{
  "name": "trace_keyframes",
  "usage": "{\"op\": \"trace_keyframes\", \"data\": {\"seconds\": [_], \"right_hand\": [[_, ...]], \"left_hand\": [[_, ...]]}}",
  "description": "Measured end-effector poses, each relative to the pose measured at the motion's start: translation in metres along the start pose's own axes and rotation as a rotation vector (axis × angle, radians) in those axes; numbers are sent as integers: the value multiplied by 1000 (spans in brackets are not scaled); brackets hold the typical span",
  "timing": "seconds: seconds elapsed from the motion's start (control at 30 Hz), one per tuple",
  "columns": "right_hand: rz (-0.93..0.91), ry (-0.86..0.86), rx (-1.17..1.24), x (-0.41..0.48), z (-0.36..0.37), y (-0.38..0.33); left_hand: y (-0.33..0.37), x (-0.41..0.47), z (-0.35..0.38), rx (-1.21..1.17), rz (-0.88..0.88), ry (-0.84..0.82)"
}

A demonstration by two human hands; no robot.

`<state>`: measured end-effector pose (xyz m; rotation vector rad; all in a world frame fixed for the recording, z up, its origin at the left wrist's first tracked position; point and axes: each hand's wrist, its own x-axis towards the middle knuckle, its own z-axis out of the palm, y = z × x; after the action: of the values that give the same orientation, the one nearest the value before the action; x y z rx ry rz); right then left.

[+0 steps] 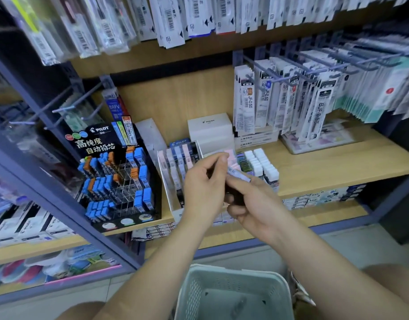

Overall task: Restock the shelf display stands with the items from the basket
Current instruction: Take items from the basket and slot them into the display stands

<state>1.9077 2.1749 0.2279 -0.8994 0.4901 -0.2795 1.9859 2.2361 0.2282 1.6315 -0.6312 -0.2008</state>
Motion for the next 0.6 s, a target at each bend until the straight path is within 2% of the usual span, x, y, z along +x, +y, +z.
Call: {"op": "trace_keyframes", "data": {"seconds": [0.1,0.2,0.33,0.47,0.6], "right_hand": [[-36,-20,-121,10,-4,-14],[-47,-21,-156,21,-6,-27],[-18,-88,-104,31,-15,-44],[99,-122,15,36,-21,-52],[131,63,87,47,-21,-41]], "left_hand": [[-3,13,-4,-50,-23,-60],[1,23,-1,-42,40,-29],[-3,37,2,22,69,34],[-10,48,1,-79,-59,-107],[-17,44,12,-3,-2,-21]]}}
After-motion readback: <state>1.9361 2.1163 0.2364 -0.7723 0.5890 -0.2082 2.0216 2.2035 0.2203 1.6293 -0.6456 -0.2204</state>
